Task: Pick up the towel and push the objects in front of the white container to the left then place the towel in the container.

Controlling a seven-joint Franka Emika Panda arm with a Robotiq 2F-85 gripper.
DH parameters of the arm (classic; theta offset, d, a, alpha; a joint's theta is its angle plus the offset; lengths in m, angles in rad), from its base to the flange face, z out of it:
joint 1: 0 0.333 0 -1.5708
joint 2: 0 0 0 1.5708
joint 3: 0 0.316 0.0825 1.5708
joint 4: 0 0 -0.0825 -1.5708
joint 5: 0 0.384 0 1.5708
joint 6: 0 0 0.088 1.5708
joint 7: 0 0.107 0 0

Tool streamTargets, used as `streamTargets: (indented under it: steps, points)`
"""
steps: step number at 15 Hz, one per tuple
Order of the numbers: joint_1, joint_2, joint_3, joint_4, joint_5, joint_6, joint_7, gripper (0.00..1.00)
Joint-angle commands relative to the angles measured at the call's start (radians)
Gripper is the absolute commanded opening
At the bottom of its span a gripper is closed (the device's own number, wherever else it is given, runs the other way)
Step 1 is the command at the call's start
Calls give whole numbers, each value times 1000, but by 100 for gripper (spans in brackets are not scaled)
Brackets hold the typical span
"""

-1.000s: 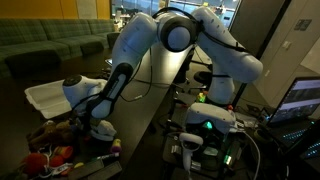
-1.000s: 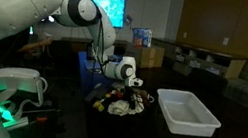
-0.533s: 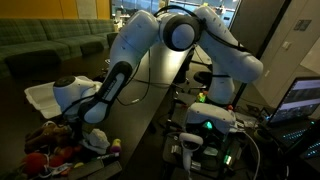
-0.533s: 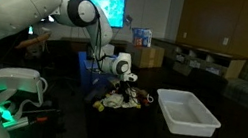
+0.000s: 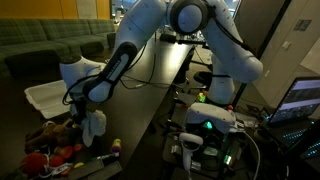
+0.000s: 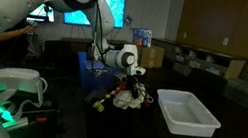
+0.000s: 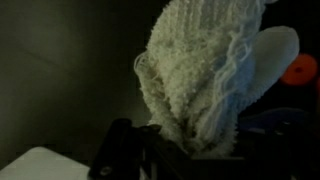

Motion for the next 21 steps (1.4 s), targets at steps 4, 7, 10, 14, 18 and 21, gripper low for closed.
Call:
streamTargets:
  steps: [4,7,10,14,18,21]
  points:
    - [-4,-238,-131,-352,-157,24,46,1]
    - [0,-302,-172,-480,-256,1,86,1]
    - [-5,-353,-172,-586,-356,-37,116,1]
    - [-48,-409,-90,-688,-378,-58,102,1]
    - [-96,-447,49,-758,-319,-22,8,1]
    - [-121,-447,160,-770,-245,10,-119,1]
